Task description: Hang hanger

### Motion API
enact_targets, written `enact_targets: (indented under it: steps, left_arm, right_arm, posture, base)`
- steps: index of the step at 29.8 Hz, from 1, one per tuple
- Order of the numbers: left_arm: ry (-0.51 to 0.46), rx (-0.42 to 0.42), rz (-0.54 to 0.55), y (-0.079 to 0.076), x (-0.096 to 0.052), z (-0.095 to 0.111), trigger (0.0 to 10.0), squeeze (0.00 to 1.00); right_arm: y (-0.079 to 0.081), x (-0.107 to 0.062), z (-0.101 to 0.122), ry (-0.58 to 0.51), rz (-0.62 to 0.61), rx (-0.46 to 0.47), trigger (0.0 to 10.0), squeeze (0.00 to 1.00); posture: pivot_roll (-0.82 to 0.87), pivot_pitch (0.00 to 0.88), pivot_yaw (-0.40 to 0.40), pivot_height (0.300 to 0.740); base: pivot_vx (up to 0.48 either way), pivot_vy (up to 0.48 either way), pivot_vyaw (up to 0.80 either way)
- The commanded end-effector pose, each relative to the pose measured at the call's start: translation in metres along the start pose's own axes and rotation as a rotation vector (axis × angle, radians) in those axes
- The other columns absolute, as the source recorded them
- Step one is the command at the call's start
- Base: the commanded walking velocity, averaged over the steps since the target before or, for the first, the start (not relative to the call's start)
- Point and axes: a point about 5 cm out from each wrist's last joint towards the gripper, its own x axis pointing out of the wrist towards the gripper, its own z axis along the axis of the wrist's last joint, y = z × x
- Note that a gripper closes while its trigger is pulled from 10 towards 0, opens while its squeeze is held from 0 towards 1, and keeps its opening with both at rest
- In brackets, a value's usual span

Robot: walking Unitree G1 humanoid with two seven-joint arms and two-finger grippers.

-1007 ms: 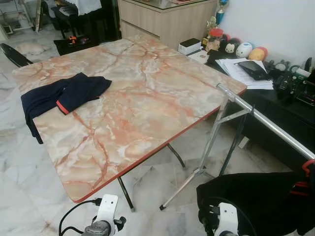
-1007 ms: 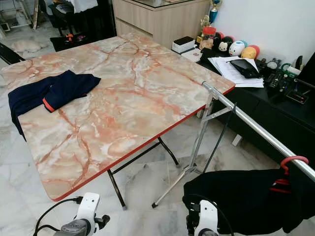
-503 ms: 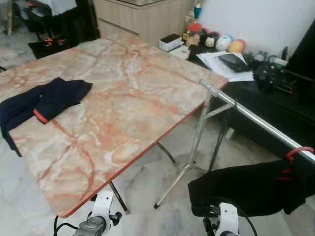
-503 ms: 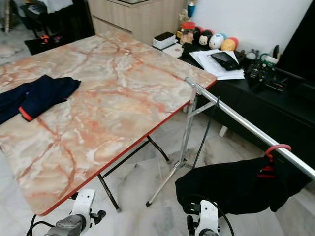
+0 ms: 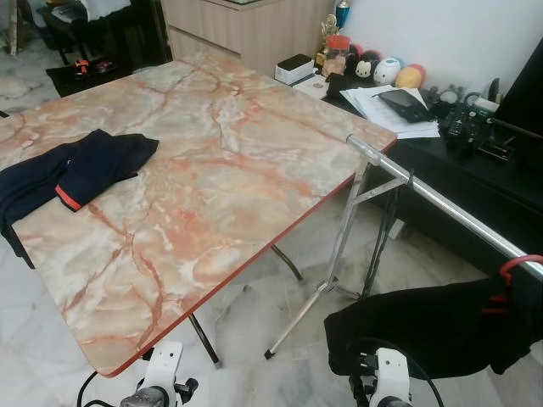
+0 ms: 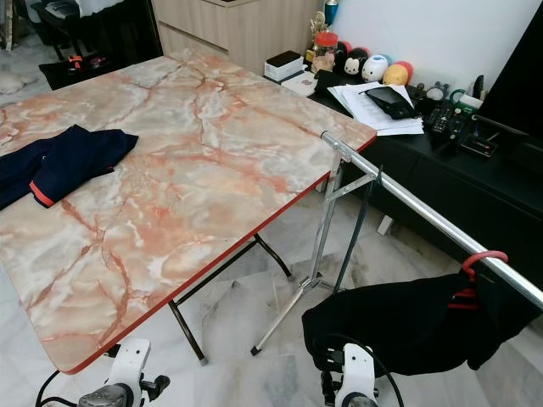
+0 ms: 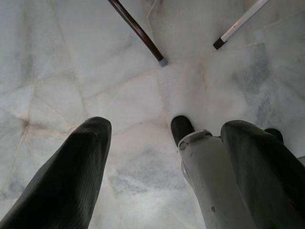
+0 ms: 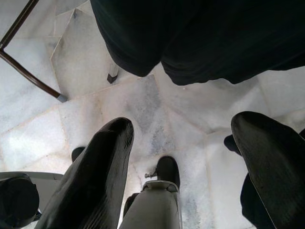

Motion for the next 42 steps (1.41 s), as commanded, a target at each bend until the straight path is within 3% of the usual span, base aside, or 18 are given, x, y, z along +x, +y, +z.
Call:
enact_targets:
  steps: [1, 6, 10, 17, 25, 28, 36, 42]
  left_arm:
    - [0.031, -0.002, 0.001, -0.004, -0.001, -0.010, 10.0, 0.00]
    - [0.018, 0.037, 0.001, -0.007, -0.001, -0.010, 10.0, 0.00]
    - [-0.088, -0.068, -0.023, -0.010, 0.000, 0.004, 10.0, 0.00]
    - [-0.128, -0.053, -0.026, -0.004, 0.000, 0.013, 10.0, 0.00]
    - [-0.046, -0.035, -0.009, 0.000, 0.000, 0.004, 10.0, 0.00]
    - [-0.037, -0.092, 0.000, -0.001, 0.000, 0.002, 10.0, 0.00]
    - [-0.015, -0.105, 0.000, -0.008, 0.002, 0.005, 10.0, 0.00]
    - [-0.027, -0.075, 0.011, 0.002, 0.002, 0.010, 10.0, 0.00]
  right_arm:
    - [-0.001, 0.000, -0.003, 0.014, -0.004, 0.005, 10.0, 0.00]
    - [-0.001, 0.000, -0.003, 0.014, -0.003, 0.004, 10.0, 0.00]
    - [-0.001, 0.000, -0.003, 0.012, -0.004, 0.004, 10.0, 0.00]
    - [-0.001, 0.000, -0.002, 0.011, -0.003, -0.002, 10.0, 0.00]
    - [-0.001, 0.000, -0.002, 0.012, -0.002, -0.004, 10.0, 0.00]
    - [0.000, 0.000, -0.002, 0.012, -0.002, -0.004, 10.0, 0.00]
    - [-0.001, 0.000, -0.002, 0.013, -0.003, -0.005, 10.0, 0.00]
    - [-0.001, 0.000, -0.002, 0.012, -0.003, -0.005, 10.0, 0.00]
  posture:
    - [0.01, 0.000, -0.012, 0.740]
    - [0.01, 0.000, -0.012, 0.740]
    - [0.01, 0.000, -0.012, 0.740]
    - [0.01, 0.000, -0.013, 0.740]
    - [0.01, 0.000, -0.012, 0.740]
    - [0.01, 0.000, -0.012, 0.740]
    - [0.02, 0.000, -0.012, 0.740]
    - [0.01, 0.000, -0.012, 0.740]
  base:
    - [0.000, 0.000, -0.71]
    - [0.000, 0.000, -0.71]
    - [0.000, 0.000, -0.71]
    - [0.000, 0.000, -0.71]
    - [0.000, 0.000, -0.71]
    - [0.000, 0.000, -0.71]
    - [0.000, 0.041, -0.70]
    - [0.000, 0.219, -0.71]
